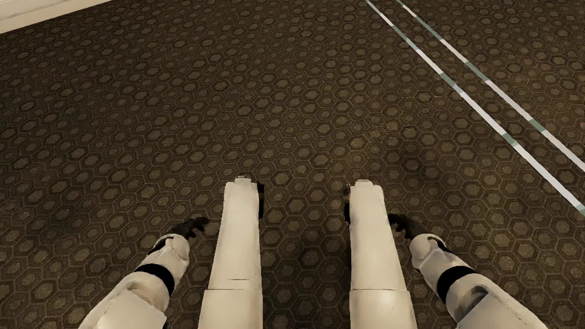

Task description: Stand up from the pink chair

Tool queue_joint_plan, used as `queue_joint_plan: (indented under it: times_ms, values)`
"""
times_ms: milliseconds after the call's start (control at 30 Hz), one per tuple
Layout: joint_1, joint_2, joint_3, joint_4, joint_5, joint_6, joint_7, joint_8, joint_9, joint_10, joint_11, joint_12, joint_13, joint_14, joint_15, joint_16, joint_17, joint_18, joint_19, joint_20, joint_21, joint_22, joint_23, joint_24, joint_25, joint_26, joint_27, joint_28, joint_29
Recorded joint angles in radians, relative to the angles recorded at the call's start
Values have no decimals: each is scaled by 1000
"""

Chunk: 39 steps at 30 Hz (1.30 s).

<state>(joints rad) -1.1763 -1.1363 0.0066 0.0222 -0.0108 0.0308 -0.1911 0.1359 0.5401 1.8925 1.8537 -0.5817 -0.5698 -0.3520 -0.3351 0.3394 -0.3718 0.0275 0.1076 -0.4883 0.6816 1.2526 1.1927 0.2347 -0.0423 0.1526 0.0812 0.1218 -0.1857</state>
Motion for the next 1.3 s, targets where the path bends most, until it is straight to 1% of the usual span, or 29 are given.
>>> queue_joint_plan:
  times_ms: [100,367,400,600,633,667,800,867,900,933,1033,1067,1167,1233,1300]
  values:
    - [1,0,0,-2,2,-2,-2,-1,-1,1,2,5,6,-1,1,-1,-2,1,0,5,-9,22,24,-4,0,10,13,-14,22]
    - [-6,-6,0,-6,2,1,-1,0,7,-1,0,-8,-12,0,0,5,-11,3,2,-7,-8,21,37,-2,5,3,10,5,6]
    - [-11,-11,0,-7,3,0,-2,1,8,-1,0,-11,-14,-1,0,4,-9,3,3,-6,-11,19,34,-1,8,4,11,-1,14]
    - [-57,-56,-5,-12,2,4,-7,6,54,2,1,-56,-73,-5,-5,9,-9,0,25,4,-10,22,48,-12,19,-9,5,21,-4]
    - [-71,-71,-5,-12,1,3,-8,9,62,3,2,-66,-73,-6,-9,11,-17,-4,30,4,-6,22,27,-15,2,-14,1,24,-6]
    - [-86,-85,-5,-13,-1,5,-9,11,75,3,4,-79,-86,-8,-13,13,-20,-6,37,6,-7,22,24,-16,3,-14,0,23,-8]
    - [-165,-161,-5,-17,-6,7,-19,20,113,-5,-2,-146,-157,-26,-48,25,-28,-16,65,-3,-12,27,26,-19,3,-25,-9,30,-7]
    - [-188,-180,-6,-18,-2,11,-20,21,120,-25,-24,-158,-171,-49,-85,33,-33,-14,67,-31,-5,21,16,-31,12,-34,-27,44,-22]
    - [-190,-181,-8,-20,-3,14,-19,20,117,-45,-42,-157,-170,-56,-104,38,-37,-16,68,-53,-1,16,17,-39,2,-38,-27,43,-13]
    - [-183,-170,-9,-18,-3,17,-18,17,112,-73,-72,-149,-173,-61,-115,45,-35,-19,71,-77,-5,12,26,-45,18,-43,-32,53,-17]
    - [-91,-74,-7,-13,-12,17,2,-3,73,-210,-214,-97,-116,-56,-118,46,-34,-12,67,-93,-23,2,30,-37,17,-46,-33,69,-31]
    - [-41,-27,-7,-11,-9,14,11,-13,54,-268,-273,-66,-90,-57,-117,44,-35,-7,58,-80,-27,-7,30,-48,14,-56,-36,82,-36]
    - [137,142,-9,0,-3,12,49,-46,-18,-474,-485,58,-2,-45,-95,41,-38,6,40,-44,-58,-10,27,-22,0,-54,-36,70,-30]
    - [286,288,-9,0,-5,13,79,-63,-78,-646,-668,151,75,-43,-65,39,-51,13,45,-16,-91,-1,20,6,-14,-43,-31,37,-13]
    - [455,440,-5,-19,-10,6,94,-77,-149,-844,-863,256,173,-35,-18,41,-74,16,64,-6,-120,-6,9,22,-40,-48,-31,23,-2]
